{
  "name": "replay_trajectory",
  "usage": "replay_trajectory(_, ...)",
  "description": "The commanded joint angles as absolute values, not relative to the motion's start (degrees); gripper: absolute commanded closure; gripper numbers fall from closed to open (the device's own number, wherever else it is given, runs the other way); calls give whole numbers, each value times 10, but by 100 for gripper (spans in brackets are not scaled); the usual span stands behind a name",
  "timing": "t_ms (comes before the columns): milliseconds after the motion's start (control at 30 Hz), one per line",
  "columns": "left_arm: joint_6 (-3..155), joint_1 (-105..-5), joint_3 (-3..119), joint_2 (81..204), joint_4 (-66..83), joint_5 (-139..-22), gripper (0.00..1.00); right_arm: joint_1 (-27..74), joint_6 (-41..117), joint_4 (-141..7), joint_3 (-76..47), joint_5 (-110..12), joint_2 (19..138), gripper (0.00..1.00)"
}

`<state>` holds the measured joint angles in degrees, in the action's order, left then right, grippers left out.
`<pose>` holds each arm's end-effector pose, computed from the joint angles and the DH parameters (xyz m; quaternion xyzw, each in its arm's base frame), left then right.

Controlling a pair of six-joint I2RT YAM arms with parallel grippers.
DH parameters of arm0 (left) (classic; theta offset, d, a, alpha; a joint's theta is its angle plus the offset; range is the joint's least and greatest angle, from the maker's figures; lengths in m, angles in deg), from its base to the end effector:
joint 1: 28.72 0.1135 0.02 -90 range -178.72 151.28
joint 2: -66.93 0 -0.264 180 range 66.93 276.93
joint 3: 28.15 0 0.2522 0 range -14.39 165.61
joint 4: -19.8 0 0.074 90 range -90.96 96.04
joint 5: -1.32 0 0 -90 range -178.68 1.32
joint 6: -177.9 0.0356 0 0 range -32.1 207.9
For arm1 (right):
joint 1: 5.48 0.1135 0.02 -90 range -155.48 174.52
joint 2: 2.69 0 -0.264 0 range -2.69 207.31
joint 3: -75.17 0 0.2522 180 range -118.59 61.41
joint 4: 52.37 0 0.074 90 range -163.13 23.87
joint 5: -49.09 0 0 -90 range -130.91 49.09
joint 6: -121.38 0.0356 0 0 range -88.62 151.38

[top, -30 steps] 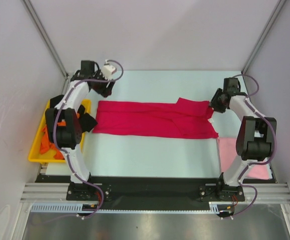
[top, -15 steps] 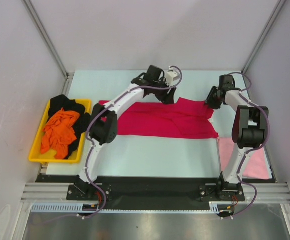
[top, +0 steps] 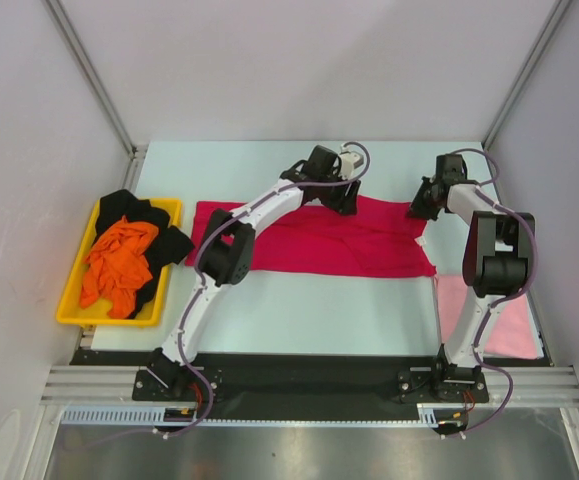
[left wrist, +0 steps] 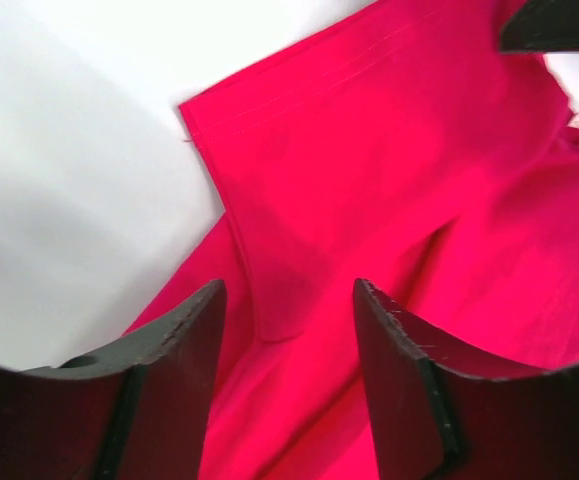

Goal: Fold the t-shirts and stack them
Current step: Fold the tshirt

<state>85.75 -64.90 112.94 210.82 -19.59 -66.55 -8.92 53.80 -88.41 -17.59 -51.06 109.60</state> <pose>0.4477 -0.3440 0.1849 0.3369 0.8352 -0.2963 0.3180 0.4191 -0.0189 0.1835 0.1874 0.9332 0.1319 0.2768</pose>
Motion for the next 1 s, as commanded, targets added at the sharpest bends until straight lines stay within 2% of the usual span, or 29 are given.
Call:
replay_trajectory(0, 829, -654, 1156, 2130, -179, -670, 42, -86, 540, -867, -176, -522, 1097, 86)
replay_trajectory(67, 825, -654, 1156, 2134, -180, -660, 43, -86, 539, -865, -179, -525, 1095, 91)
replay_trajectory(300, 814, -654, 1152, 2140, -188, -668, 48, -86, 537, -868, -180, -531, 1091, 100)
replay_trajectory(467, 814, -655, 1144, 2127, -177, -646, 82, -86, 534, -868, -175, -531, 1081, 100)
replay_trajectory(500, 811, -655, 1141, 2125, -174, -645, 93, -86, 533, -870, -175, -530, 1077, 100)
replay_trajectory(567, 810, -655, 1138, 2114, -171, -643, 100, -86, 529, -874, -173, -527, 1071, 100)
replay_trajectory(967, 842, -654, 1109, 2061, -175, -623, 100, -86, 515, -885, -143, -522, 1014, 100)
